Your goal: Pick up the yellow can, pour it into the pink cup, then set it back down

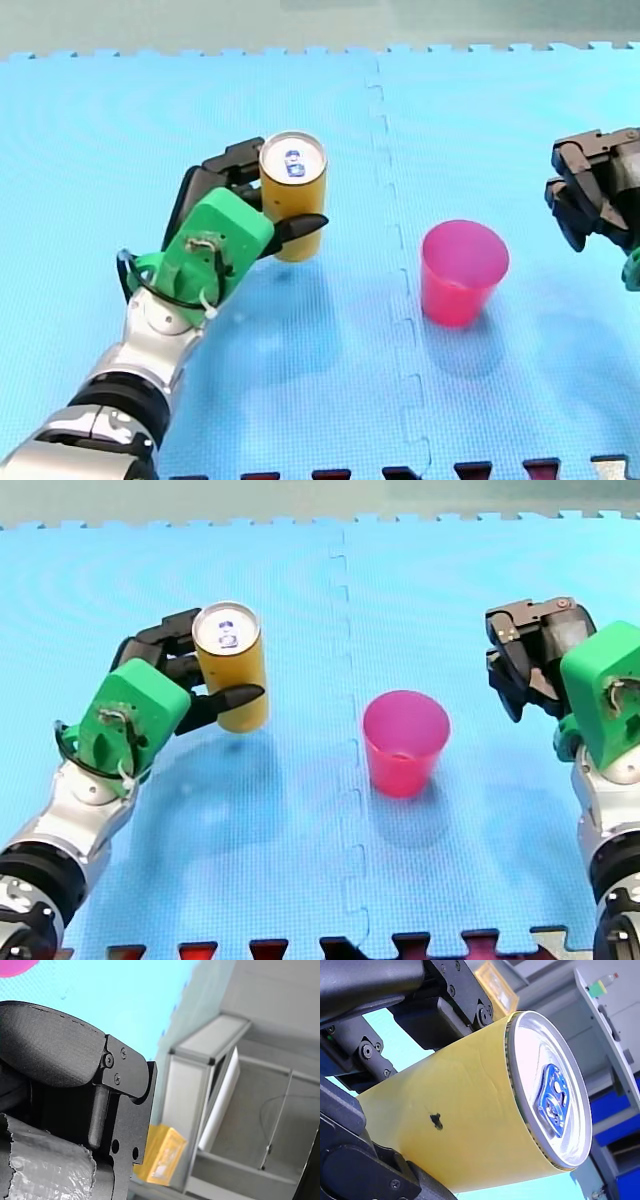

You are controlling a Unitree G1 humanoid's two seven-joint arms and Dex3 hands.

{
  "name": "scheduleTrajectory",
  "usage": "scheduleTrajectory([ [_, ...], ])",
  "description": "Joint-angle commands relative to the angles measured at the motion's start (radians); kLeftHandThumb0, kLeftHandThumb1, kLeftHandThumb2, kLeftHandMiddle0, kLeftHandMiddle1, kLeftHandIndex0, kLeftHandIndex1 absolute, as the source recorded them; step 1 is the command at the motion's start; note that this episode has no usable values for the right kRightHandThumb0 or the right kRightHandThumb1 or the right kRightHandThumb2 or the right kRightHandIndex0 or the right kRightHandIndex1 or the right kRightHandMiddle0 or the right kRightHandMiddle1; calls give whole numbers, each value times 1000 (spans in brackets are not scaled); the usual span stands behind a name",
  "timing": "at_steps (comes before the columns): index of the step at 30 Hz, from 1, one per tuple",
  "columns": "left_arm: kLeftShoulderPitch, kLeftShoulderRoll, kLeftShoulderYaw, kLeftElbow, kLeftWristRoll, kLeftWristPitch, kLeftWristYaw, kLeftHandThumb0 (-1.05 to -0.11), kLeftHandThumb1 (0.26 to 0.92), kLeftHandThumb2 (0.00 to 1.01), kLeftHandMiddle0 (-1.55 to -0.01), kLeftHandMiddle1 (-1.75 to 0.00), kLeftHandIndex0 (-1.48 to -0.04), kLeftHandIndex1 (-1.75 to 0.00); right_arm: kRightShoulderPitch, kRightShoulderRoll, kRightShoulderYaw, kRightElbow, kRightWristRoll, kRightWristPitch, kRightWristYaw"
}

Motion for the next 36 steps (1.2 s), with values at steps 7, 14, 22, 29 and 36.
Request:
scheduleTrajectory([
  [7, -41, -9, -3, 1, -5, 42, -3, -366, 801, 0, -1350, -7, -1209, 0, -1, 2, -2, 1, 4, 6, -2],
  [14, -57, -23, 21, 9, -37, 59, -56, -364, 802, 0, -1350, -5, -1204, 0, 1, 5, 0, 1, 1, 4, -9],
  [22, -77, -35, 13, 11, -28, 70, -48, -356, 801, 0, -1353, -4, -1207, -1, 2, 11, 4, 2, -5, 2, -25],
  [29, -90, -43, -21, 16, 14, 77, -17, -353, 798, 0, -1352, -2, -1205, 0, 2, 16, 7, 2, -10, 0, -39],
  [36, -98, -59, -41, 17, 33, 84, -3, -358, 792, 0, -1343, 0, -1199, -1, 2, 17, 9, 0, -11, -2, -42],
])
